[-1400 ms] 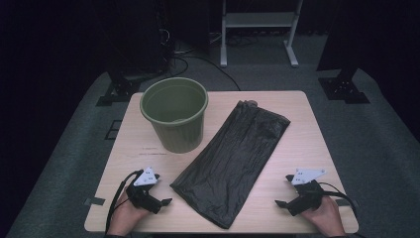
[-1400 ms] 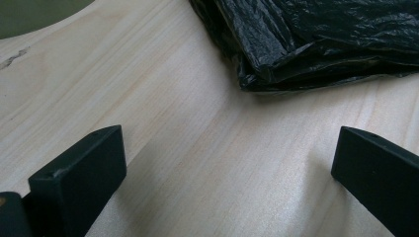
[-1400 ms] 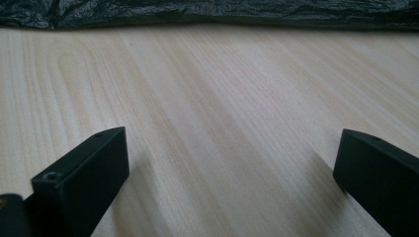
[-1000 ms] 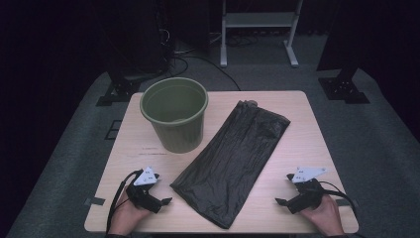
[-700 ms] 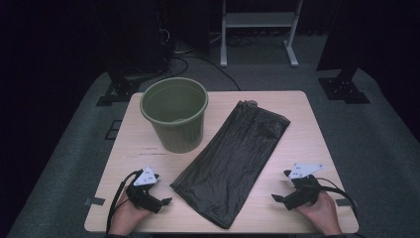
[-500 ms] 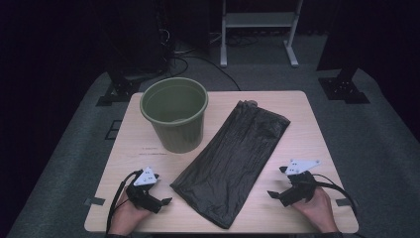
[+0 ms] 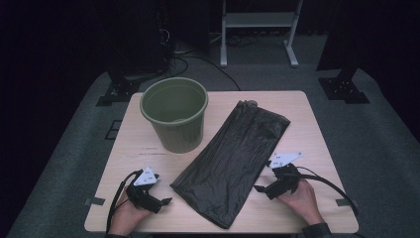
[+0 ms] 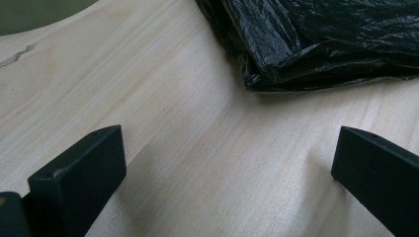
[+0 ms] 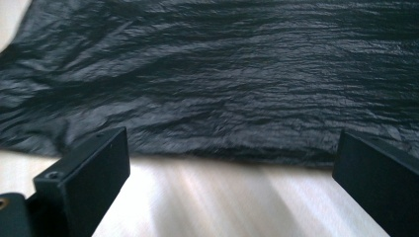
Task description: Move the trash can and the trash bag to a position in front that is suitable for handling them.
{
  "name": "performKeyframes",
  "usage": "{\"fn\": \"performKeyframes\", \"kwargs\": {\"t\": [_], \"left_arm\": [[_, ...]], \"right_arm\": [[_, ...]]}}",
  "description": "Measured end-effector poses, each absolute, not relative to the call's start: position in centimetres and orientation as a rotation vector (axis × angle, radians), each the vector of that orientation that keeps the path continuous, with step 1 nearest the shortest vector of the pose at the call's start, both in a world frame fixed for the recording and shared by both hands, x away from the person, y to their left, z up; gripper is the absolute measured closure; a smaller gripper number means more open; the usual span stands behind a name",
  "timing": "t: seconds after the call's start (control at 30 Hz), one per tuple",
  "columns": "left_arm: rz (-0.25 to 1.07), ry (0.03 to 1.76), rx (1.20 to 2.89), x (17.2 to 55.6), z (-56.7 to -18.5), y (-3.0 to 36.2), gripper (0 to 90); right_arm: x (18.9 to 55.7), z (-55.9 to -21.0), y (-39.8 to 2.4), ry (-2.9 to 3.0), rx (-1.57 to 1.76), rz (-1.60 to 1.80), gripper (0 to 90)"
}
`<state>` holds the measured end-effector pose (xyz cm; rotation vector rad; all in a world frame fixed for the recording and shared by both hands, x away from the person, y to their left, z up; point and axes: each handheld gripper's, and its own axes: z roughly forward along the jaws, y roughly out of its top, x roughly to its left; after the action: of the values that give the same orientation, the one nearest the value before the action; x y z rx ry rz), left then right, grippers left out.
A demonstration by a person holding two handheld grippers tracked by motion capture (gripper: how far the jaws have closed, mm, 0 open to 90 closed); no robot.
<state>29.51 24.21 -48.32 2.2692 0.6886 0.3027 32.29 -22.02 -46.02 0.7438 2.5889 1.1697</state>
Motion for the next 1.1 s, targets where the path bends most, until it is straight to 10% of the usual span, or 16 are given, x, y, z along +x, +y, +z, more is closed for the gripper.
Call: {"fn": "performKeyframes", "kwargs": {"t": [0.63,1.1], "left_arm": [[0.303,0.689,2.269,29.5,-48.3,24.2,0.0],[0.303,0.689,2.269,29.5,-48.3,24.2,0.0]], "right_arm": [[34.8,-48.1,-18.9,2.651,0.724,1.066,12.9],[34.4,-47.7,-19.8,2.654,0.72,1.141,85.2]]}}
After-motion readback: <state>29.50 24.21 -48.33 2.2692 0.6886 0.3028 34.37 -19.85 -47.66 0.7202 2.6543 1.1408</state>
